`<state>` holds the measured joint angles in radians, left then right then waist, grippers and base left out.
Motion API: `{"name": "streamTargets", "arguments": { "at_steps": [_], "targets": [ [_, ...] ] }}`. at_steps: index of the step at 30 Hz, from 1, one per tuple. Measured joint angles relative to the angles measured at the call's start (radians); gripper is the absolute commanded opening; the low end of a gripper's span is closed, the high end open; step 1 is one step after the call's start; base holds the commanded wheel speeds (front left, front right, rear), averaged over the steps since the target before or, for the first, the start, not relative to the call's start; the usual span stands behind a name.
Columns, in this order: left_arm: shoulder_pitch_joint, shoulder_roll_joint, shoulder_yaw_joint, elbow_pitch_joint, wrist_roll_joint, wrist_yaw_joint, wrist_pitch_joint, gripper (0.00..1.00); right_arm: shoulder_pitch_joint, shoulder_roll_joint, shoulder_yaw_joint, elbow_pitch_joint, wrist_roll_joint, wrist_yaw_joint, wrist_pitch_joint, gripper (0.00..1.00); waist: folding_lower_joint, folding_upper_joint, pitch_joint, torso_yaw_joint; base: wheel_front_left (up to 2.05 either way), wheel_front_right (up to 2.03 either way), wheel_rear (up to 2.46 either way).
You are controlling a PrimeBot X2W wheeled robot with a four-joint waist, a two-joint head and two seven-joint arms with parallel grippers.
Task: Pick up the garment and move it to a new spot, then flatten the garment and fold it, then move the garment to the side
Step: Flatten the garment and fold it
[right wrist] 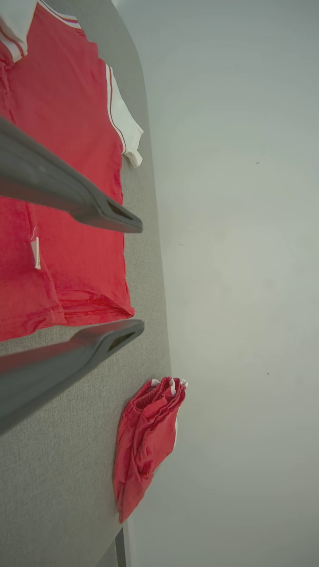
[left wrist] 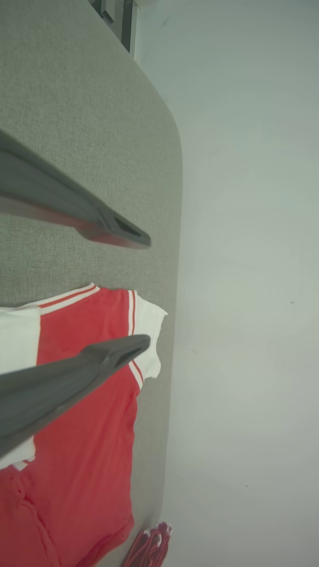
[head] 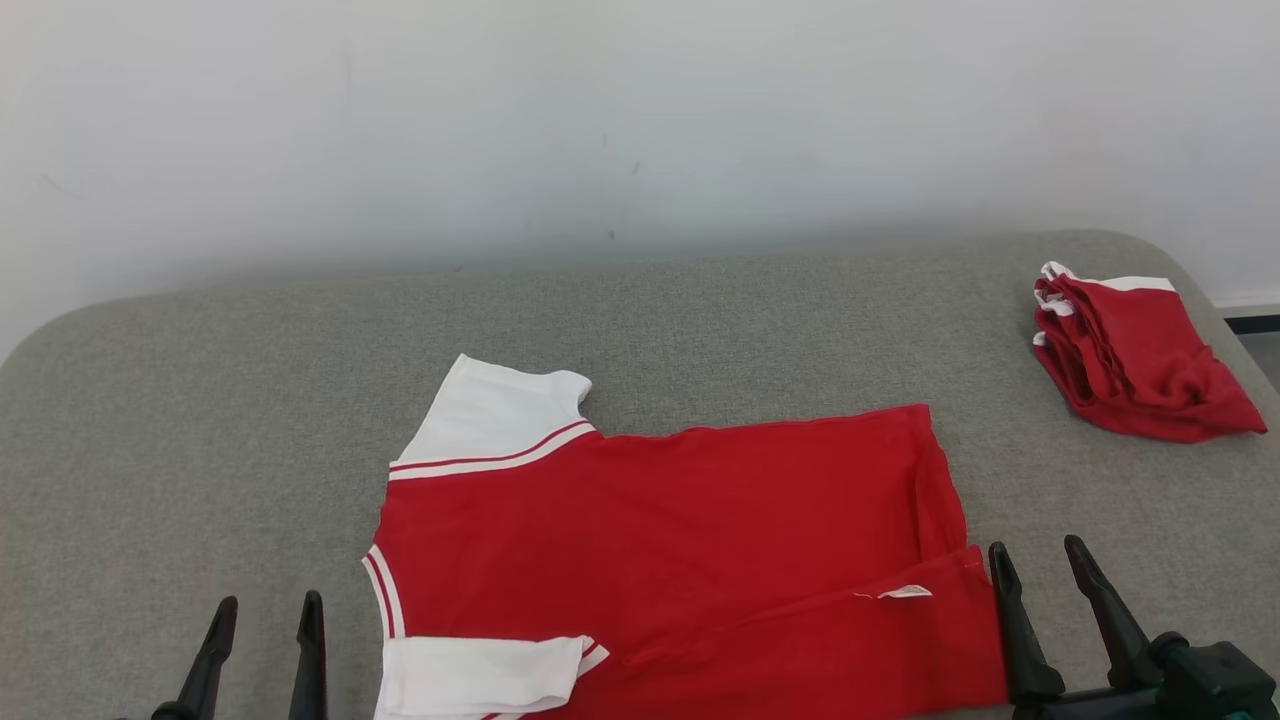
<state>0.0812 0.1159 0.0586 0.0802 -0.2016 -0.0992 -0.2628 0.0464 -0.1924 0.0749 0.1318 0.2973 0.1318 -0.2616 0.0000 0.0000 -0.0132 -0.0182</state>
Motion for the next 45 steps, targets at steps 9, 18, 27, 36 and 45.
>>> {"name": "streamTargets", "arguments": {
  "at_steps": [9,18,27,36,45],
  "targets": [
    [0.025,-0.018,0.028,0.014,0.011,-0.013,0.000,1.00,0.017,0.009,-0.005,0.015,-0.002,0.000,-0.001,1.00,0.0000,0.0000,-0.009,0.004,0.00,0.00,0.00],
    [0.031,-0.034,0.033,0.027,0.024,-0.016,0.000,1.00,0.020,0.014,-0.001,0.027,-0.006,0.000,-0.002,1.00,0.0000,0.0000,-0.009,0.006,0.00,0.00,0.00],
    [0.031,-0.044,0.040,0.035,0.033,-0.023,0.000,1.00,0.020,0.014,-0.001,0.034,-0.006,0.000,-0.002,1.00,0.0000,0.0000,-0.004,0.003,0.00,0.00,0.00],
    [0.023,-0.048,0.037,0.063,0.042,-0.024,0.000,1.00,0.013,0.008,-0.006,0.049,-0.006,0.000,-0.002,1.00,0.0000,0.0001,0.005,0.002,0.00,0.00,0.00],
    [-0.260,0.038,-0.013,0.145,0.038,-0.029,0.019,1.00,-0.206,-0.075,0.015,0.154,0.031,0.000,0.040,1.00,0.0002,0.0001,0.070,-0.002,0.00,0.00,0.00]
  ]
}}
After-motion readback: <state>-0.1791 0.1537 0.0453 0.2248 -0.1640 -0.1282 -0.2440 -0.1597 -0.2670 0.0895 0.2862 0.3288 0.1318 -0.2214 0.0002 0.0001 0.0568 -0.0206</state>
